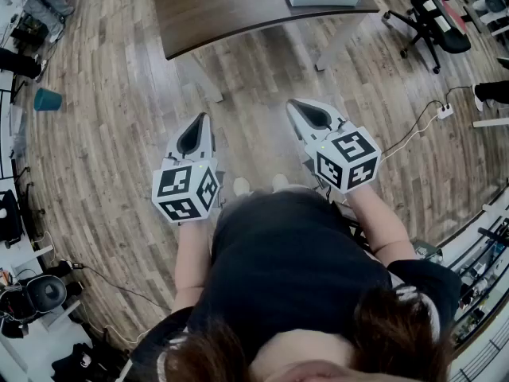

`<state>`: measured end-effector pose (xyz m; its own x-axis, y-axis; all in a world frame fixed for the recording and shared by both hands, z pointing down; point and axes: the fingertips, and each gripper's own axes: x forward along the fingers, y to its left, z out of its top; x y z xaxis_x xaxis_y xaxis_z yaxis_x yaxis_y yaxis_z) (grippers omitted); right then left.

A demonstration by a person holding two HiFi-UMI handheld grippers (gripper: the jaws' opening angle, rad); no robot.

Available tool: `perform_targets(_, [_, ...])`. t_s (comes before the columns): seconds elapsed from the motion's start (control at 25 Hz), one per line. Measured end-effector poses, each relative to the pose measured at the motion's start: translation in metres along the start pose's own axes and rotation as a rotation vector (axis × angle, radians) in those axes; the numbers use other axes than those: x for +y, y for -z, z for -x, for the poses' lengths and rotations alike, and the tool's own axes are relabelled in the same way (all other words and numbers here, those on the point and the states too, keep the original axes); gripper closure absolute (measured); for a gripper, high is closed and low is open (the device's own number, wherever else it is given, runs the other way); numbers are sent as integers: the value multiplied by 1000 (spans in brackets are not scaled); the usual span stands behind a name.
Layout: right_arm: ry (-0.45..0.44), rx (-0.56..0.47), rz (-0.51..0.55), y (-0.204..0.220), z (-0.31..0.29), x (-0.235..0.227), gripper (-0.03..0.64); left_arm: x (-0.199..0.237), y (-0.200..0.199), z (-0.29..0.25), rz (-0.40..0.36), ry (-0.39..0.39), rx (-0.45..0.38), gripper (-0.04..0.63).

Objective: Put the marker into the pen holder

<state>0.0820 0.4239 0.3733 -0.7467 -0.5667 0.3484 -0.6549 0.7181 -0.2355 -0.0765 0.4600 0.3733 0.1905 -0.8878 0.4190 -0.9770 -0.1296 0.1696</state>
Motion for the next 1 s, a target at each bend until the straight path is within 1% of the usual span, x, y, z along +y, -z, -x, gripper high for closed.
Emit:
perform_targets(0.28, [-32, 44, -4, 10, 8, -13, 601, -18, 4, -6, 14, -26, 7, 568])
perform_targets(0.52, [-73, 53, 6, 13, 8, -29, 601, -30, 7, -17, 12, -49, 24, 568])
perform_targets(0.72, [-87, 57, 6, 10, -4, -32, 601, -24, 6, -22, 10, -69, 31, 568])
perform_targets(0.84, [-88, 61, 9, 6, -15, -36, 601, -19, -2, -32, 10, -63, 19, 568])
perform_targets(1.0, [-68, 65, 30, -3, -33, -51, 601, -13, -10, -59, 11, -36, 10, 568])
